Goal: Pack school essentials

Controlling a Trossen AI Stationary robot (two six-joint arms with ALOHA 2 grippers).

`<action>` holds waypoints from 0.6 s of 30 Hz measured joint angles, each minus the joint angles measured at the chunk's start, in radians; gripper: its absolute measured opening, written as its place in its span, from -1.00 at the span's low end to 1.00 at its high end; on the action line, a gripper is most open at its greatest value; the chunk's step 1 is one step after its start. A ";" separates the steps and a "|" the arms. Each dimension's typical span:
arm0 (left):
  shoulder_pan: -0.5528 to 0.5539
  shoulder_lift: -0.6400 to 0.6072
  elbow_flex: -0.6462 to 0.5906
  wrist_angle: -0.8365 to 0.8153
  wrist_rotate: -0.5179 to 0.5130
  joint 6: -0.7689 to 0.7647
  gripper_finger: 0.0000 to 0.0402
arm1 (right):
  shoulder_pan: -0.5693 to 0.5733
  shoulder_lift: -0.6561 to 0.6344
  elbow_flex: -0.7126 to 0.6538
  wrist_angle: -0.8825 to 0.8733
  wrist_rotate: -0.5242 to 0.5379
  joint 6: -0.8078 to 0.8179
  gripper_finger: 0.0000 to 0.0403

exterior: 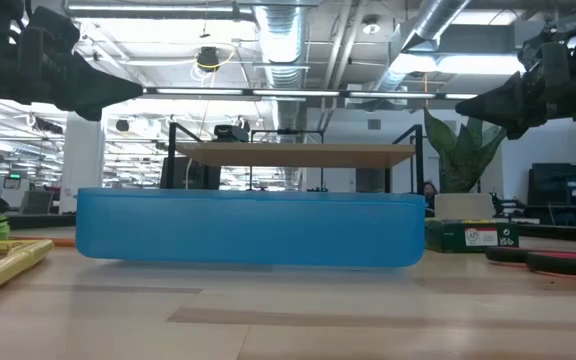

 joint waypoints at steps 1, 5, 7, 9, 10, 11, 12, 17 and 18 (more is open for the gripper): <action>0.000 0.000 0.000 0.000 0.000 0.000 -0.98 | 0.000 0.000 0.000 0.000 0.000 0.000 -0.84; 0.000 0.000 0.000 0.000 0.000 0.000 -0.98 | 0.000 0.000 0.000 0.000 0.000 0.000 -0.84; 0.000 0.000 0.000 0.000 0.000 0.000 -0.98 | 0.000 0.000 0.000 0.000 0.000 0.000 -0.84; 0.000 0.000 0.000 0.000 0.000 0.000 -0.98 | 0.000 0.000 0.000 0.002 0.000 0.000 -0.84; 0.000 0.000 0.000 0.000 0.000 0.000 -0.98 | 0.000 0.000 0.000 0.003 0.000 0.000 -0.84; 0.000 0.000 0.000 0.000 0.000 0.000 -0.98 | 0.000 0.000 0.000 0.004 0.000 0.000 -0.84; 0.000 0.000 0.000 0.000 0.000 0.000 -0.98 | 0.000 0.000 0.000 0.004 0.000 0.000 -0.84; 0.000 0.000 0.000 0.000 0.000 0.000 -0.98 | 0.000 0.000 -0.001 0.012 0.000 0.000 -0.84; 0.000 0.000 0.000 0.000 0.000 0.000 -0.98 | 0.000 0.000 -0.001 0.012 0.000 0.000 -0.84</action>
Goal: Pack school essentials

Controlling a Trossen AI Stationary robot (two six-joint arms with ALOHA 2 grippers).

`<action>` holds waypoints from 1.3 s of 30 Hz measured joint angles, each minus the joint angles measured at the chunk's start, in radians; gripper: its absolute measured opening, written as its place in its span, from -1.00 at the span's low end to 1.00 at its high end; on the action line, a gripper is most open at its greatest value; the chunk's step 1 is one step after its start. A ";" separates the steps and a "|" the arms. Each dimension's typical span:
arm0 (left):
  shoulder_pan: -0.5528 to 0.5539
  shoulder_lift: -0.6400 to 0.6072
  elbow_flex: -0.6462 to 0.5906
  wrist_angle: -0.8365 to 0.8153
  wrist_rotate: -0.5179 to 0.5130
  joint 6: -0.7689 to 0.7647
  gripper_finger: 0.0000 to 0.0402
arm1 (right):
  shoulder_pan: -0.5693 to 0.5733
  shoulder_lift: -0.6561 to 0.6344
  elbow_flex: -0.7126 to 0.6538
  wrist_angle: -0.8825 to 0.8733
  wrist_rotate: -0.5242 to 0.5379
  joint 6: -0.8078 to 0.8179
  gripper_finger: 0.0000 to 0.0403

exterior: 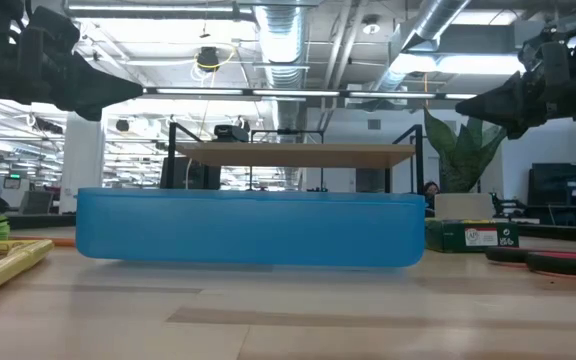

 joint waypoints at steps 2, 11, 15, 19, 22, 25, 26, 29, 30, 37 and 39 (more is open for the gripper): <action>0.000 0.000 0.000 0.000 0.000 0.000 -0.98 | 0.000 0.000 0.000 0.000 0.000 0.000 -0.84; 0.000 0.000 0.000 0.000 0.000 0.000 -0.98 | 0.000 0.000 0.000 0.002 0.000 0.000 -0.84; 0.000 0.000 0.000 0.000 0.000 0.000 -0.98 | -0.009 0.000 0.000 0.000 0.000 0.000 -0.84; 0.000 0.000 0.000 0.000 0.000 0.000 -0.98 | -0.024 0.000 0.000 0.002 0.000 0.000 -0.84; 0.000 0.000 0.000 0.000 0.000 0.000 -0.98 | -0.027 0.000 0.000 0.003 0.000 0.000 -0.84; 0.000 0.000 0.000 0.000 0.000 0.000 -0.98 | -0.026 0.000 0.000 0.003 0.000 0.000 -0.84; 0.000 0.000 0.000 0.000 0.000 0.000 -0.98 | -0.027 0.000 0.000 0.003 0.000 0.000 -0.84; 0.000 0.000 0.000 0.000 0.000 0.000 -0.98 | -0.026 0.000 0.000 0.003 0.000 0.000 -0.84; 0.000 0.000 0.000 0.000 0.000 0.000 -0.98 | -0.027 0.000 0.000 0.003 0.000 0.000 -0.84; 0.000 0.000 0.000 0.000 0.000 0.000 -0.98 | -0.049 0.000 -0.001 0.028 0.008 0.000 -0.84; 0.000 0.000 0.000 0.000 0.000 0.000 -0.98 | -0.072 0.000 -0.003 0.052 0.017 0.000 -0.84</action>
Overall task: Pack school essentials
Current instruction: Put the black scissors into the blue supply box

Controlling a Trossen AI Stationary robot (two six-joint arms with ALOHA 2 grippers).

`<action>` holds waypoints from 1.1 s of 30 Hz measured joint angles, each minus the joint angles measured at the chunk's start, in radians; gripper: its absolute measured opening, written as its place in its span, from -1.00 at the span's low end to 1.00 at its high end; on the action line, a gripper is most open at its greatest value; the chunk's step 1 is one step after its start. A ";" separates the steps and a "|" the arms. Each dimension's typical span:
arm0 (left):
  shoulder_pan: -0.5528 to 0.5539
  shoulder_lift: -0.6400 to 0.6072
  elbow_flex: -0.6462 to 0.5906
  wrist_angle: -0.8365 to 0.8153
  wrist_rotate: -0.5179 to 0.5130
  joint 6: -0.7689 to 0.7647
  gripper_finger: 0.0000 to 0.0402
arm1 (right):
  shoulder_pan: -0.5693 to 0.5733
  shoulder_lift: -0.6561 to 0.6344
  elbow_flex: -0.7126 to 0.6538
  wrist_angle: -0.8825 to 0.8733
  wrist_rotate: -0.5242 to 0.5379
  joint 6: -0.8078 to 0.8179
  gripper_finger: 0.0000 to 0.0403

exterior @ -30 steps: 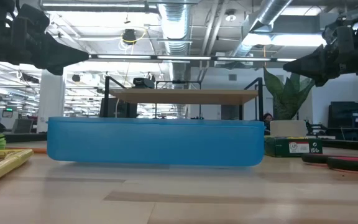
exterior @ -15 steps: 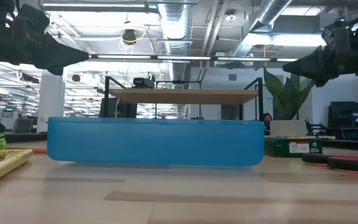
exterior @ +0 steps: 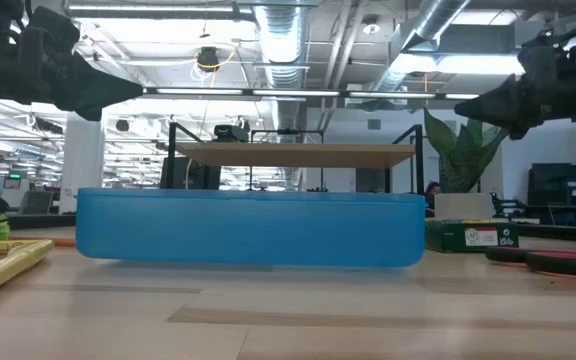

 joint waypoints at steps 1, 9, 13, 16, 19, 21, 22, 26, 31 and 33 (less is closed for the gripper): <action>0.000 0.000 0.000 0.000 0.000 0.000 -0.98 | -0.010 0.000 0.000 0.006 0.000 0.000 -0.84; 0.000 0.000 0.000 0.000 0.000 0.000 -0.98 | -0.054 0.000 0.002 -0.020 -0.001 0.000 -0.84; 0.000 0.000 0.000 0.000 0.000 0.000 -0.98 | -0.060 0.000 0.002 -0.021 0.000 0.000 -0.84; 0.000 0.000 0.000 0.000 0.000 0.000 -0.98 | -0.059 0.000 0.002 -0.021 0.000 0.000 -0.84; 0.000 0.000 0.000 0.000 0.000 0.000 -0.98 | -0.059 0.000 0.002 -0.021 0.000 -0.001 -0.84; 0.000 0.000 0.000 0.000 0.000 0.000 -0.98 | -0.059 0.000 0.002 -0.021 0.000 0.000 -0.84; 0.000 0.000 0.000 0.000 0.000 0.000 -0.98 | -0.059 0.000 0.002 -0.021 0.000 0.000 -0.84; 0.000 0.000 0.000 0.000 0.000 0.000 -0.98 | -0.058 0.000 0.002 -0.021 0.000 0.045 -0.84; 0.000 0.000 0.000 0.000 0.000 0.000 -0.98 | -0.059 0.000 0.003 -0.009 -0.001 0.234 -0.84; 0.000 0.000 0.000 0.000 0.000 0.000 -0.98 | -0.060 0.000 0.003 0.036 -0.001 0.231 -0.84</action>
